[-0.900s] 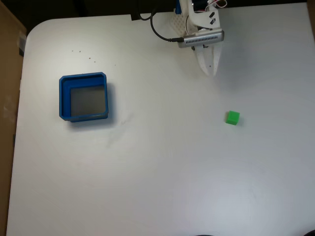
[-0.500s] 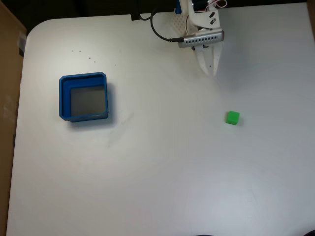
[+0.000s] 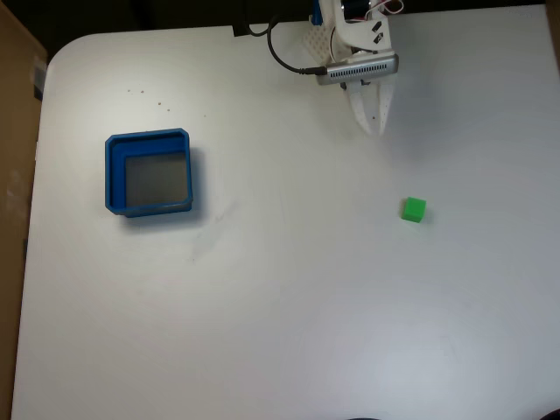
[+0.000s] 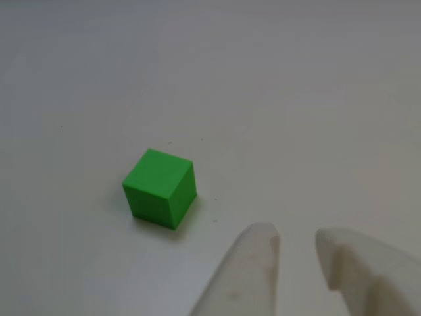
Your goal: Pick up green cube and drop it in the blue box
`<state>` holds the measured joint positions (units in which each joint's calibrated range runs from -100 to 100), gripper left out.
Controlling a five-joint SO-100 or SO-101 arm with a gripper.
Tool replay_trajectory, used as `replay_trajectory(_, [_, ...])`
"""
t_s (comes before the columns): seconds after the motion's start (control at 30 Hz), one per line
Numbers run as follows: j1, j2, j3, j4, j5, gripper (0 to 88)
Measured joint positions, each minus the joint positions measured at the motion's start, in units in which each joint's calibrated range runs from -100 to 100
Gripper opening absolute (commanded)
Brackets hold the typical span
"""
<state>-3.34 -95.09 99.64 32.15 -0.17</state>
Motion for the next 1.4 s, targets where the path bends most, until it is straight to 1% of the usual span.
replay_trajectory(0.27, [-0.1, 0.0, 0.0, 0.0, 0.0, 1.8])
replay_trajectory(0.47, [-4.6, 0.0, 0.0, 0.0, 0.0, 1.8])
replay_trajectory(0.93, [-7.8, 0.0, 0.0, 0.0, 0.0, 1.9])
replay_trajectory(1.4, [-7.9, 1.8, -0.2, 0.0, 0.0, 2.3])
